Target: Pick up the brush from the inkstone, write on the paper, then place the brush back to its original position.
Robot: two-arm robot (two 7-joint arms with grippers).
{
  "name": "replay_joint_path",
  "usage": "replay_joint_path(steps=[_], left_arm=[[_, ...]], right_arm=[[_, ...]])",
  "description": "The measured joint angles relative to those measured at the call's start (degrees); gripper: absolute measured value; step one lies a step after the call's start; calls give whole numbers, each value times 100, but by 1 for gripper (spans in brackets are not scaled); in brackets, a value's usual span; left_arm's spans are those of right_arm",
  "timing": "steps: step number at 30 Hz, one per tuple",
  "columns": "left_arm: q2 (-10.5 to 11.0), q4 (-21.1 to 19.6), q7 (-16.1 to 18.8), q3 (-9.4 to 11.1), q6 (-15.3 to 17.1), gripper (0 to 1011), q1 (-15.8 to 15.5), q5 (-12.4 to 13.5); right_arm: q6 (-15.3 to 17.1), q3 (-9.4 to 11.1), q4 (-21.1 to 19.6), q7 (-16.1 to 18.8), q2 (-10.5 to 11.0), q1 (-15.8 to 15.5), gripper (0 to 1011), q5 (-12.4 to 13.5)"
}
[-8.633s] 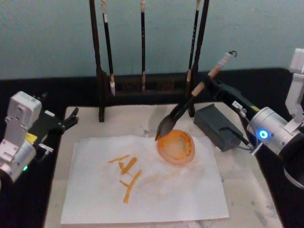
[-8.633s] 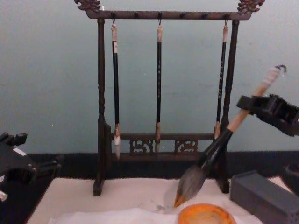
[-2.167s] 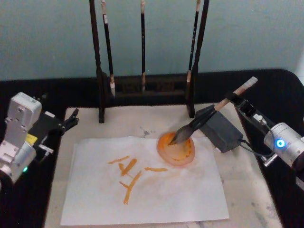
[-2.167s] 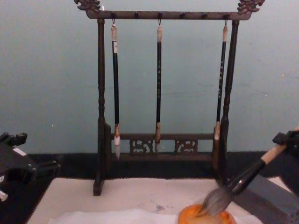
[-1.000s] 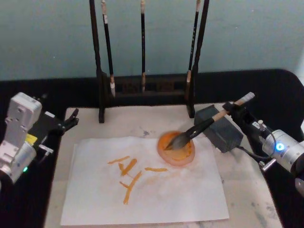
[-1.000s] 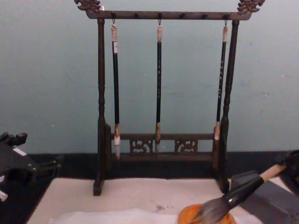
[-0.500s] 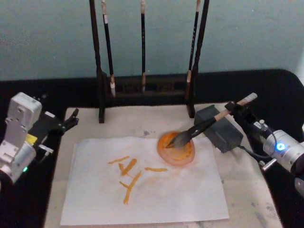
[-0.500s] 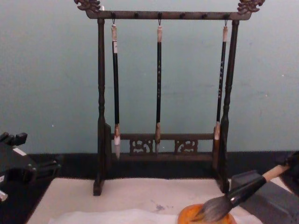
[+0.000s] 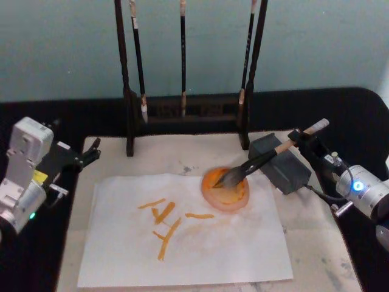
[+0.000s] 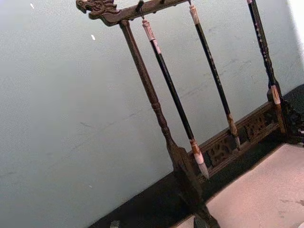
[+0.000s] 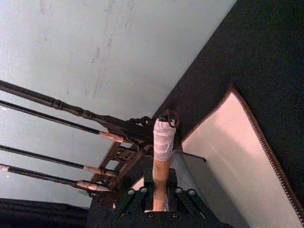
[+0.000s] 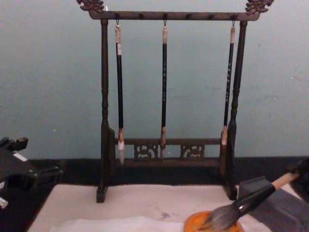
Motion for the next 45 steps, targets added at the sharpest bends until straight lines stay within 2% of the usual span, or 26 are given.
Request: replay_joint_path(steps=[17, 31, 33, 34, 37, 38, 39, 41, 45], left_arm=[[0, 0, 0, 0, 0, 1010, 0, 0], [0, 0, 0, 0, 0, 1010, 0, 0], [0, 0, 0, 0, 0, 1010, 0, 0], [0, 0, 0, 0, 0, 1010, 0, 0], [0, 0, 0, 0, 0, 1010, 0, 0], [0, 0, 0, 0, 0, 1009, 0, 0], [0, 0, 0, 0, 0, 1010, 0, 0], [0, 0, 0, 0, 0, 1010, 0, 0], [0, 0, 0, 0, 0, 1010, 0, 0]], right_arm=[[-168, -242, 151, 50, 136, 107, 158, 120], [-158, -222, 146, 50, 125, 99, 162, 118], [-157, -220, 146, 50, 124, 99, 188, 118], [-155, -218, 145, 49, 123, 98, 245, 118], [-153, -217, 143, 48, 122, 96, 319, 118], [-153, -216, 143, 48, 121, 96, 319, 117], [-152, -216, 142, 48, 121, 96, 381, 117], [-151, -215, 141, 47, 119, 95, 418, 117], [-149, -213, 139, 46, 117, 93, 586, 117]])
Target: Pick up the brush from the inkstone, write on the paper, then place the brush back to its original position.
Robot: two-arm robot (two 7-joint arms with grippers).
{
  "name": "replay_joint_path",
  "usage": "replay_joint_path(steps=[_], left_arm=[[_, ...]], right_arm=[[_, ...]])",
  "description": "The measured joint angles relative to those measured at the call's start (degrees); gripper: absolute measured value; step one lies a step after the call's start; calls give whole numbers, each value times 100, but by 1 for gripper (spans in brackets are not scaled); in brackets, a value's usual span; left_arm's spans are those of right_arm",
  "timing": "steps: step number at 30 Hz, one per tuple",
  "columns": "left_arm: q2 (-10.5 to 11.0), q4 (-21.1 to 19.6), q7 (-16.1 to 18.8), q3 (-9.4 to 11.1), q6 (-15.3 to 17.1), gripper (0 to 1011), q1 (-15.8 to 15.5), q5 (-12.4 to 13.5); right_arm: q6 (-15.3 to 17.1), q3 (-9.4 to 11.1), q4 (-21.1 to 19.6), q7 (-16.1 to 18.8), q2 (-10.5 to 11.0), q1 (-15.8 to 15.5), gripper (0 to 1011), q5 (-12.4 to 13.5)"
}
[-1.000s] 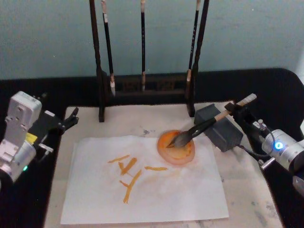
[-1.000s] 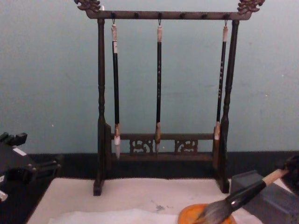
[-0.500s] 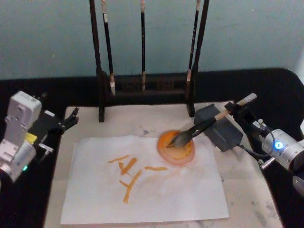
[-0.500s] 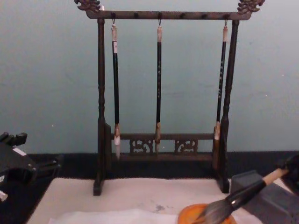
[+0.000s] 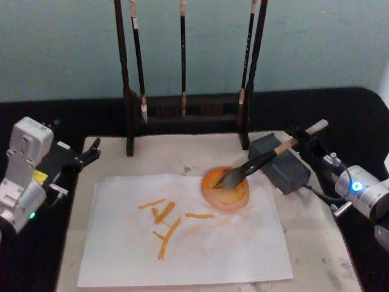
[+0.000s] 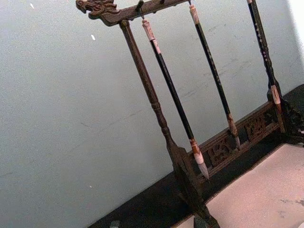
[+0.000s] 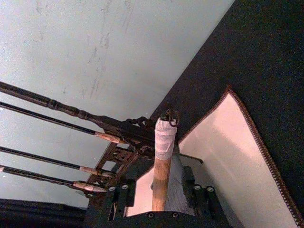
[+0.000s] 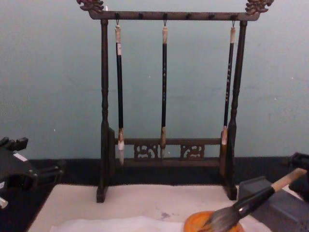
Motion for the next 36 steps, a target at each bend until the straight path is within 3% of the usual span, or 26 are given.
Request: replay_joint_path(steps=[11, 15, 21, 26, 30, 36], left_arm=[[0, 0, 0, 0, 0, 1010, 0, 0], [0, 0, 0, 0, 0, 1010, 0, 0], [0, 0, 0, 0, 0, 1010, 0, 0], [0, 0, 0, 0, 0, 1010, 0, 1], [0, 0, 0, 0, 0, 1010, 0, 0], [0, 0, 0, 0, 0, 1010, 0, 0]], right_arm=[[7, 4, -3, -1, -1, 0, 923, -3], [7, 5, -3, -1, -1, 0, 1000, -4], [2, -6, -4, 2, 13, -6, 1000, -2], [-92, -43, -157, 81, 157, -135, 1000, 43], [-184, -38, -360, 97, 296, -306, 1000, 85], [-315, 35, -899, 68, 616, -798, 1000, 213]])
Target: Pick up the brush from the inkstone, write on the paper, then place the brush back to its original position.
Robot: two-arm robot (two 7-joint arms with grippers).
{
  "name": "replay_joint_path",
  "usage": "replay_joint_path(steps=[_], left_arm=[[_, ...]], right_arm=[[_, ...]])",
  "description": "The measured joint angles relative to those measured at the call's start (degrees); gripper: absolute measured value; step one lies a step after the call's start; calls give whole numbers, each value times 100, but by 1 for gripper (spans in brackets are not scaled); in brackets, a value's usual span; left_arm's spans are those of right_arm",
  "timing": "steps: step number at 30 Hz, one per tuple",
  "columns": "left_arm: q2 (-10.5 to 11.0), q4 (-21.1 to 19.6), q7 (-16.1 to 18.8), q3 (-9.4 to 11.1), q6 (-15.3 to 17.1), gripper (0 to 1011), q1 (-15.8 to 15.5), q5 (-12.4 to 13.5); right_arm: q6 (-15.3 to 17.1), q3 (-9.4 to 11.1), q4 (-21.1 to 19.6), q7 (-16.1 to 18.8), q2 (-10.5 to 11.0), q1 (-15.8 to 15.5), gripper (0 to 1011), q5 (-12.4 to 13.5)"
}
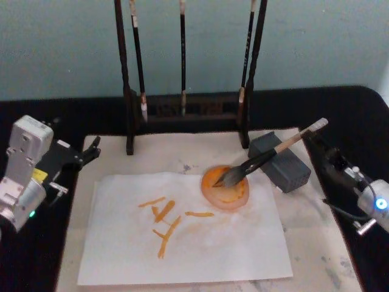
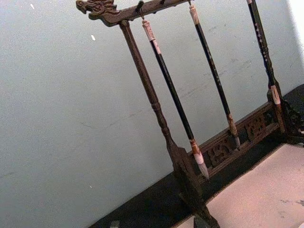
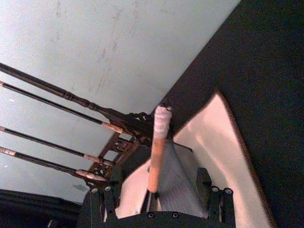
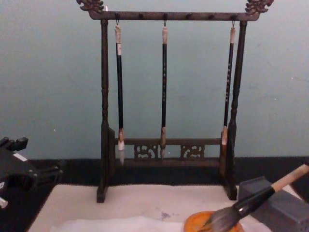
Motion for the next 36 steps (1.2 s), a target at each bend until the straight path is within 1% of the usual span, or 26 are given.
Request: replay_joint_path(steps=[3, 4, 7, 8, 11, 12, 14, 15, 16, 17, 20, 21, 22, 23, 24, 27, 28, 30, 31, 33, 34, 36], left_arm=[[0, 0, 0, 0, 0, 1010, 0, 0], [0, 0, 0, 0, 0, 1010, 0, 0], [0, 0, 0, 0, 0, 1010, 0, 0], [0, 1, 0, 0, 0, 1010, 0, 0], [0, 0, 0, 0, 0, 1010, 0, 0], [0, 0, 0, 0, 0, 1010, 0, 0], [0, 0, 0, 0, 0, 1010, 0, 0], [0, 1, 0, 0, 0, 1010, 0, 0], [0, 0, 0, 0, 0, 1010, 0, 0], [0, 0, 0, 0, 0, 1010, 0, 0], [0, 0, 0, 0, 0, 1010, 0, 0], [0, 1, 0, 0, 0, 1010, 0, 0], [0, 0, 0, 0, 0, 1010, 0, 0], [0, 0, 0, 0, 0, 1010, 0, 0], [0, 0, 0, 0, 0, 1010, 0, 0], [0, 0, 0, 0, 0, 1010, 0, 0], [0, 0, 0, 0, 0, 1010, 0, 0], [0, 0, 0, 0, 0, 1010, 0, 0], [0, 0, 0, 0, 0, 1010, 0, 0], [0, 0, 0, 0, 0, 1010, 0, 0], [0, 0, 0, 0, 0, 1010, 0, 0], [0, 0, 0, 0, 0, 1010, 0, 0]], right_arm=[[-93, 32, -283, -65, 166, -247, 1000, 26], [-165, 33, -425, -106, 241, -340, 1000, -5], [-340, 2, -638, -142, 335, -467, 1000, -182], [-529, -43, -786, -149, 393, -544, 1000, -402], [-893, -155, -967, -154, 460, -621, 1000, -859], [-1145, -266, -1057, -175, 492, -642, 1000, -1213], [-1394, -353, -1111, -223, 501, -647, 1000, -1613], [-1651, -466, -1146, -305, 489, -644, 1000, -2088], [-1772, -524, -1149, -353, 480, -635, 1000, -2332], [-1986, -642, -1148, -454, 463, -601, 1000, -2781], [-2285, -829, -1089, -650, 428, -530, 1000, -3525], [-2345, -882, -1065, -705, 416, -505, 1000, -3688], [-2484, -1001, -985, -845, 388, -439, 1000, -4171], [-2548, -1056, -944, -915, 375, -408, 1000, -4375], [-2644, -1160, -862, -1027, 350, -351, 1000, -4739], [-2770, -1311, -710, -1197, 308, -256, 1000, -5316], [-2831, -1401, -616, -1320, 279, -201, 1000, -5662], [-2874, -1470, -522, -1412, 252, -149, 1000, -5938], [-2900, -1524, -447, -1480, 228, -113, 1000, -6162], [-2918, -1568, -376, -1549, 204, -75, 1000, -6363], [-2933, -1602, -311, -1606, 181, -51, 1000, -6534], [-2944, -1622, -266, -1654, 161, -34, 1000, -6672]])
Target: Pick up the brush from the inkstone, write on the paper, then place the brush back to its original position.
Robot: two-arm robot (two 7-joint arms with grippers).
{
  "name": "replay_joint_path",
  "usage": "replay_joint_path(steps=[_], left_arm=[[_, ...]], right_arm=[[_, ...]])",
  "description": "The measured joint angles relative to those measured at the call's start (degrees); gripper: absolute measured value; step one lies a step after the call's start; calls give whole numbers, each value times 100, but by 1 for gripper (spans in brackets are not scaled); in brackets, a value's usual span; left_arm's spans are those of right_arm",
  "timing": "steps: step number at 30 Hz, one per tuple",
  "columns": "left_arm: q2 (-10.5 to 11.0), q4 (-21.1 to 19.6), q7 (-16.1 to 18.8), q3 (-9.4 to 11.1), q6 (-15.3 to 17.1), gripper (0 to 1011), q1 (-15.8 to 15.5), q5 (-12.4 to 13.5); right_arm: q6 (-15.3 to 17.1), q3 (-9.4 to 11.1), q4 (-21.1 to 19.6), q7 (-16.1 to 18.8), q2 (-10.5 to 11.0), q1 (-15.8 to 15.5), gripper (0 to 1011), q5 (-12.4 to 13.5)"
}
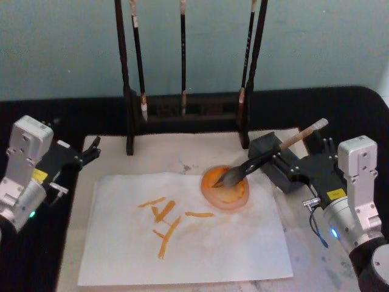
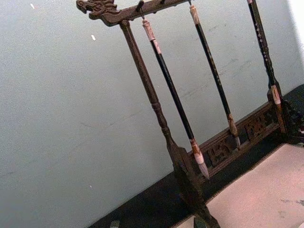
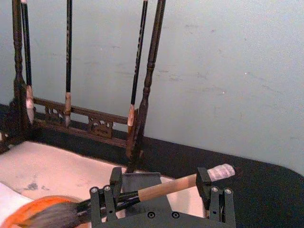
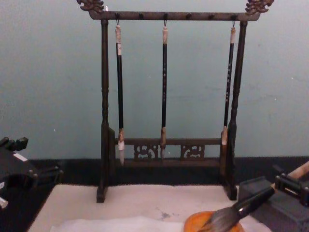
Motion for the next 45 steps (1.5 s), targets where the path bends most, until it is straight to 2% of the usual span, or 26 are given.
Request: replay_joint_path(steps=[2, 19, 45], left_arm=[[0, 0, 0, 0, 0, 1010, 0, 0], [0, 0, 0, 0, 0, 1010, 0, 0], [0, 0, 0, 0, 0, 1010, 0, 0]], right_arm=[[-1, -16, 52, -72, -32, 19, 1000, -169], [1, 0, 12, -28, -9, 3, 1000, -44], [10, 9, -4, -5, 0, -6, 1000, -3]])
